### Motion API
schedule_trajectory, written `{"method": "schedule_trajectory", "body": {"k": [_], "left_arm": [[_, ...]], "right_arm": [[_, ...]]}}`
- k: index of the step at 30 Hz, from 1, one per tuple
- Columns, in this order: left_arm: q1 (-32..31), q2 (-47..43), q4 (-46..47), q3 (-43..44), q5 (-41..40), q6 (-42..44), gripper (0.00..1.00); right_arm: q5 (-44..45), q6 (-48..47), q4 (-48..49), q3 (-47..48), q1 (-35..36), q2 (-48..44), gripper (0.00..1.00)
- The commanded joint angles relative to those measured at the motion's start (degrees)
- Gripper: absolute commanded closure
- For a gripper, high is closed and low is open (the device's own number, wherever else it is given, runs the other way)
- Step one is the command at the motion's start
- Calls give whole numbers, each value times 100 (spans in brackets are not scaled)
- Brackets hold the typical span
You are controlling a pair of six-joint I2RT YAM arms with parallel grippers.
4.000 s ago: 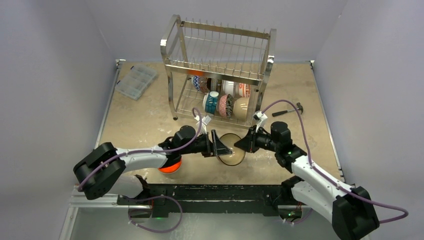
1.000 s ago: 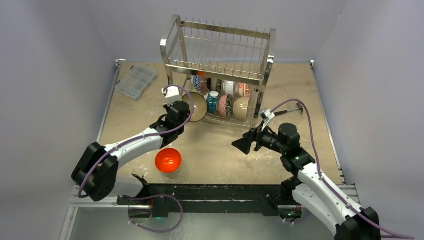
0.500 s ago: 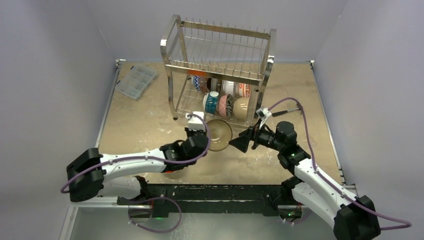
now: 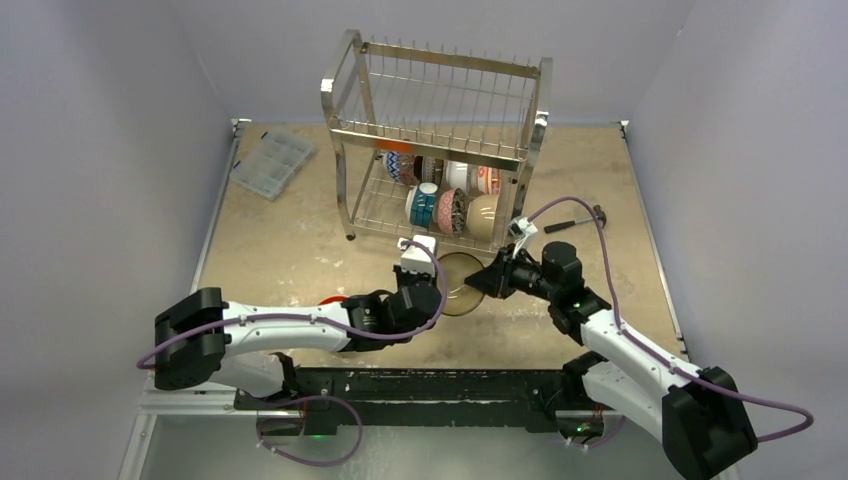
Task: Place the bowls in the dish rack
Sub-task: Place the bowl in the dish rack.
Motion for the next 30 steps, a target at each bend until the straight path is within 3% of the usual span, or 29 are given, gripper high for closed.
{"method": "schedule_trajectory", "body": {"k": [1, 3, 9, 15, 18, 27, 30], "left_arm": [[7, -483, 1118, -126, 42, -323, 100], [6, -528, 1179, -243, 77, -525, 99], [8, -677, 1220, -500, 191, -736, 76], [55, -743, 1151, -486, 511, -582, 37], [218, -762, 1051, -471, 963, -586, 23], [1312, -1112, 1381, -770, 3567, -708, 2], [1438, -1355, 1621, -906, 4159, -672, 2]], "right_arm": [[-69, -113, 361, 6, -26, -67, 96], [-43, -129, 353, 22, -24, -70, 100], [61, -238, 263, 17, -28, -122, 100], [60, -294, 162, 49, -27, -131, 100], [58, -296, 123, 47, -27, -164, 100], [82, -351, 89, 3, -28, -202, 100], [75, -380, 102, -13, -28, -238, 100]]}}
